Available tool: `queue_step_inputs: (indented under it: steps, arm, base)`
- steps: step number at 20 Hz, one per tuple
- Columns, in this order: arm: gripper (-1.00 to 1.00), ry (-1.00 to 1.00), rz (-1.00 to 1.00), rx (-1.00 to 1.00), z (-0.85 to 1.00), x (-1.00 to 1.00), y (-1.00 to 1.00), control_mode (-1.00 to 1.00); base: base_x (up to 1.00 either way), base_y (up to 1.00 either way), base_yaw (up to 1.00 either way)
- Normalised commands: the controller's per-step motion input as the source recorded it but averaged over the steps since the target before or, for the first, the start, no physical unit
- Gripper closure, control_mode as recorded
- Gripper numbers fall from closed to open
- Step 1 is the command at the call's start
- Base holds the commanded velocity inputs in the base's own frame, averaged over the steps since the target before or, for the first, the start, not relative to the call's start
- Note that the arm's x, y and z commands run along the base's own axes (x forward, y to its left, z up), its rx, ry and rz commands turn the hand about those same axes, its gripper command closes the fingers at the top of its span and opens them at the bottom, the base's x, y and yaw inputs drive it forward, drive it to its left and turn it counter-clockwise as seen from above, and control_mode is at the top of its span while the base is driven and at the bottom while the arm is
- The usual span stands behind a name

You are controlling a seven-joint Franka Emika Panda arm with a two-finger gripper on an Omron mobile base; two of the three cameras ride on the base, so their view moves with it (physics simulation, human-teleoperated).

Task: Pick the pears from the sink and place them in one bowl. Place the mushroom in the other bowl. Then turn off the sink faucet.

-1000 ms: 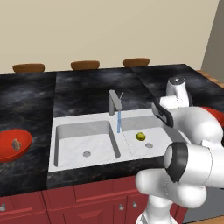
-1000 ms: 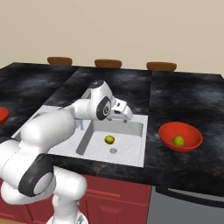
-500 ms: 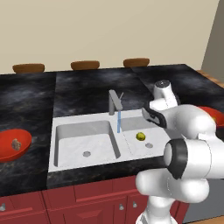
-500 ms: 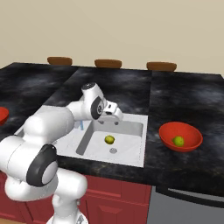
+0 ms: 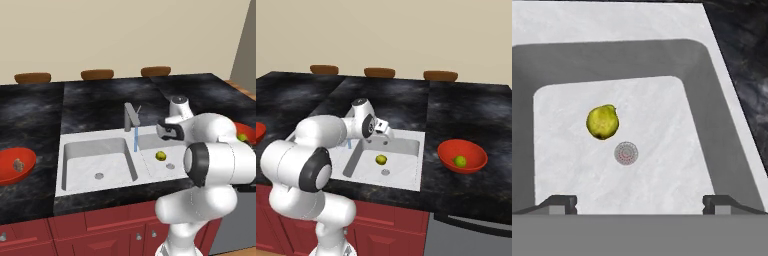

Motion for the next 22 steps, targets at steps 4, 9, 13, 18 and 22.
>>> queue_step_inputs:
  steps: [4, 9, 13, 18, 22]
  arm:
    - [-1.0, 0.04, 0.0, 0.03, -0.25, 0.25, 0.31, -1.0]
    - [-1.0, 0.01, 0.0, 0.01, -0.24, 0.31, 0.22, -1.0]
    - [-1.0, 0.0, 0.0, 0.05, -0.21, 0.4, 0.01, -1.0]
    - [-1.0, 0.0, 0.0, 0.07, -0.21, 0.41, 0.0, -1.0]
    - [-1.0, 0.0, 0.0, 0.07, -0.24, 0.1, 0.0, -1.0]
  base:
    - [0.0, 0.0, 0.0]
    - [0.0, 0.0, 0.0]
    - [0.0, 0.0, 0.0]
    - [0.0, 0.0, 0.0]
    - [0.0, 0.0, 0.0]
